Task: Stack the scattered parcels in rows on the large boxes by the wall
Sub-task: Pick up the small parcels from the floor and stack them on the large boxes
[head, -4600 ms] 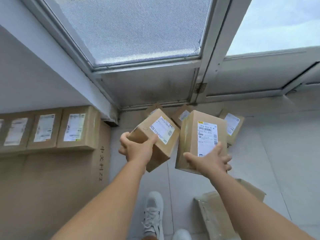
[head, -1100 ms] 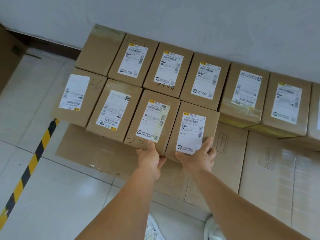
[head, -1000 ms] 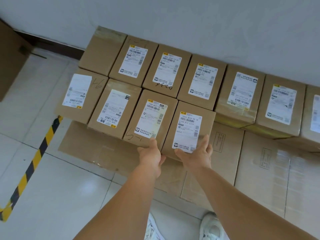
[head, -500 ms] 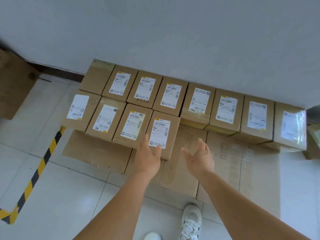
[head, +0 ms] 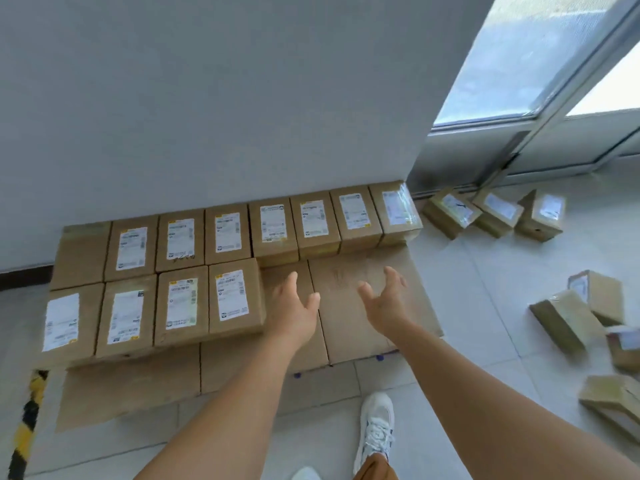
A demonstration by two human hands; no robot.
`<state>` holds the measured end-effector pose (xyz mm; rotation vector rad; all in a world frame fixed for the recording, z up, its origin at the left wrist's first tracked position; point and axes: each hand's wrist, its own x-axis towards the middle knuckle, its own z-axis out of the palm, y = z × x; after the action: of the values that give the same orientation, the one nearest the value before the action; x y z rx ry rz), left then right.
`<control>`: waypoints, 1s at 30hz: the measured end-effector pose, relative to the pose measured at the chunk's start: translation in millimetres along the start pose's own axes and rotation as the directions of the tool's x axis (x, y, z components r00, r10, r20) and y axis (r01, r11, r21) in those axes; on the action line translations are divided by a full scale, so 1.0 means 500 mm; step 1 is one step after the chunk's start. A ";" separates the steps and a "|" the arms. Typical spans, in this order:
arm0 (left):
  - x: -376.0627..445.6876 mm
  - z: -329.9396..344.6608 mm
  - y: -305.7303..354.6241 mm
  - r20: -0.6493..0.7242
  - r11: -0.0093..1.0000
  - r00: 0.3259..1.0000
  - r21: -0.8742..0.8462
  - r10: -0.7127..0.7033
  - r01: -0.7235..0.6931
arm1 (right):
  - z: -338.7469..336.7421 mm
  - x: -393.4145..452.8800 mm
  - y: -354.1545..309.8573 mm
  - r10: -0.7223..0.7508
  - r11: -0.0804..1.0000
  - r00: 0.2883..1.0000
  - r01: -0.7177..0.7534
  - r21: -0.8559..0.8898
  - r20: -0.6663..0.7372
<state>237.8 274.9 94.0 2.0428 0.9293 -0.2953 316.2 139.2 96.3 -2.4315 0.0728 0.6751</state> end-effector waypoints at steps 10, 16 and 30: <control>-0.078 0.162 0.220 0.179 0.981 0.968 0.042 0.178 -0.188 | -0.242 -0.036 0.168 0.141 0.984 0.978 -0.122 0.128 -0.155; -0.111 0.289 0.376 0.219 0.959 0.946 0.095 0.241 -0.266 | -0.383 0.017 0.282 0.188 0.968 0.967 -0.153 0.198 -0.172; -0.058 0.611 0.681 0.167 0.970 0.972 0.150 0.166 -0.192 | -0.701 0.254 0.530 0.137 0.975 0.983 -0.111 0.194 -0.125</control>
<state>495.8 -102.0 128.7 2.2039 0.6384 -0.4366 530.3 -263.5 130.8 -2.3027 0.3322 0.5277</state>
